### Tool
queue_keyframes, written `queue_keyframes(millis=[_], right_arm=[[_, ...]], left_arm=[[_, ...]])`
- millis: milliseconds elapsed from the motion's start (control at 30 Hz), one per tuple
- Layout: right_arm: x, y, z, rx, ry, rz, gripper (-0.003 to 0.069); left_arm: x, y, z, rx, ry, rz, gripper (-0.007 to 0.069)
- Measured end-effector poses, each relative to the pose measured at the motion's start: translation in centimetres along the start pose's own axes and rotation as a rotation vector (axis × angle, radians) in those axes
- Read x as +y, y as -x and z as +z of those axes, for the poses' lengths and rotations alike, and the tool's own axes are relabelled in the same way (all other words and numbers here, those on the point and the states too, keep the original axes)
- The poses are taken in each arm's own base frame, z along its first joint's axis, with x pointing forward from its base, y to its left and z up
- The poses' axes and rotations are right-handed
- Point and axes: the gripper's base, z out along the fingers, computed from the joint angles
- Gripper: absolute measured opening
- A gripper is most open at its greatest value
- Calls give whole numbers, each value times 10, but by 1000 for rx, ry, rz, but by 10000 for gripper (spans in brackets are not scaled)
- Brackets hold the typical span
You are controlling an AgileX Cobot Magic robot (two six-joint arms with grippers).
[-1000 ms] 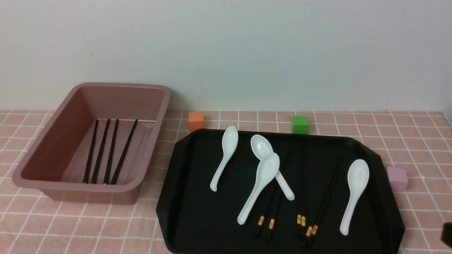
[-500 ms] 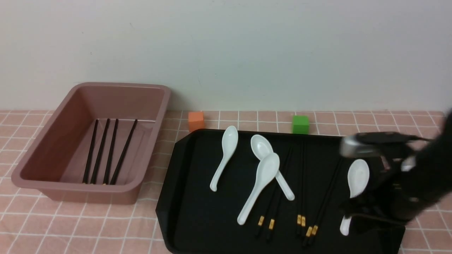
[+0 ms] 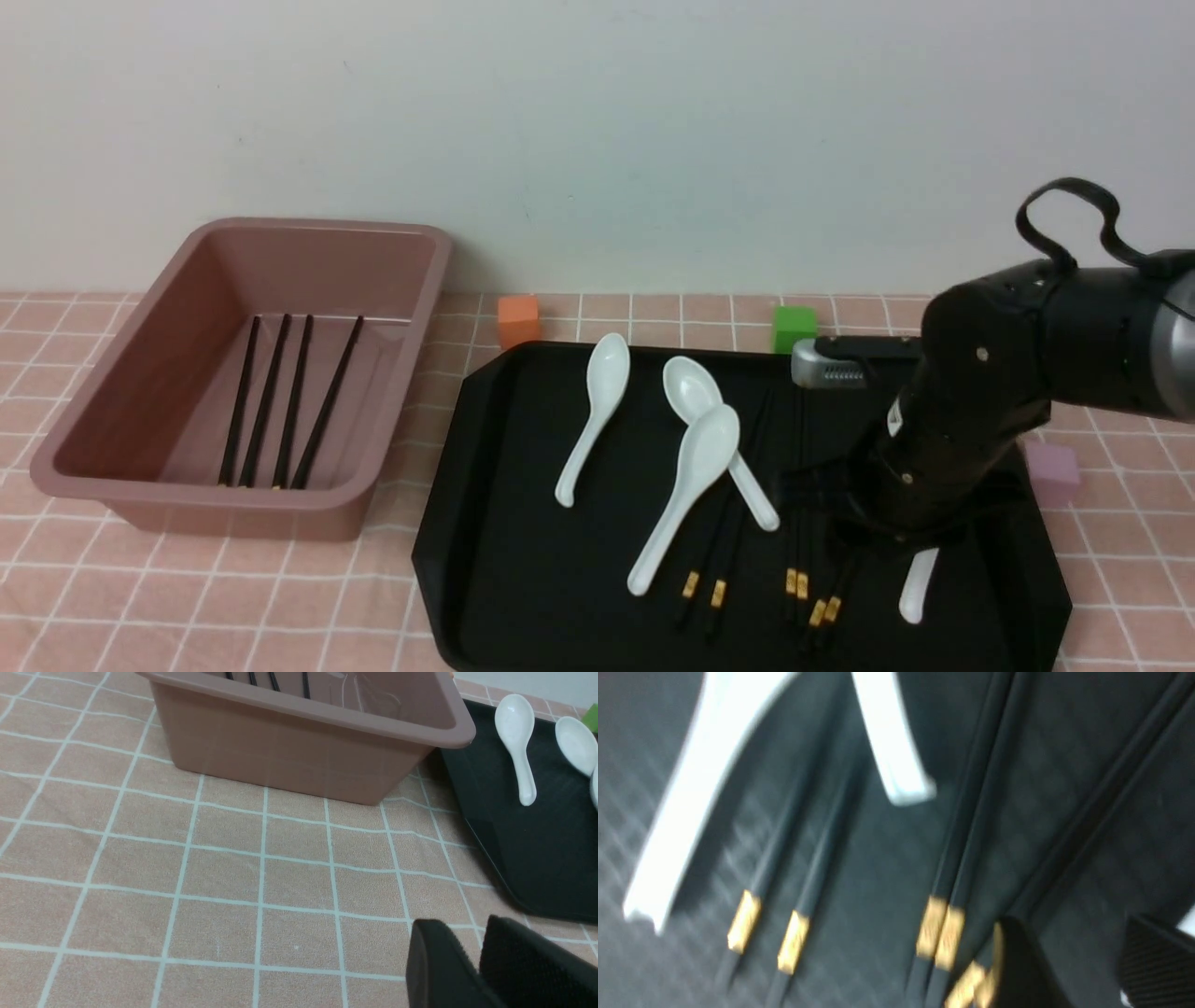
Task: On pink tablecloth take chopsticks from black tray and put them in box.
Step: 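Move the gripper over the chopsticks on the black tray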
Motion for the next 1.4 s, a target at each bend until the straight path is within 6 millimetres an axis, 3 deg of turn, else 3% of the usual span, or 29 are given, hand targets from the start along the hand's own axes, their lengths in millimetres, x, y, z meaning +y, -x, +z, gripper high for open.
queue_keyframes(millis=[133,333,600,1000,1300,1400], right_arm=[[-3,6,16,-19,-12,24,380],[-11,9,34,1,-31,57,362],[-11,10,36,15,-35,59,331],[-14,11,38,35,-51,20,134],[-12,8,31,42,-29,43,132],[-13,3,18,66,-27,54,132]], left_arm=[[0,0,0,0,0,0,165],[0,0,0,0,0,0,165],[0,0,0,0,0,0,175],[0,0,0,0,0,0,183],[0,0,0,0,0,0,183],[0,0,0,0,0,0,183]])
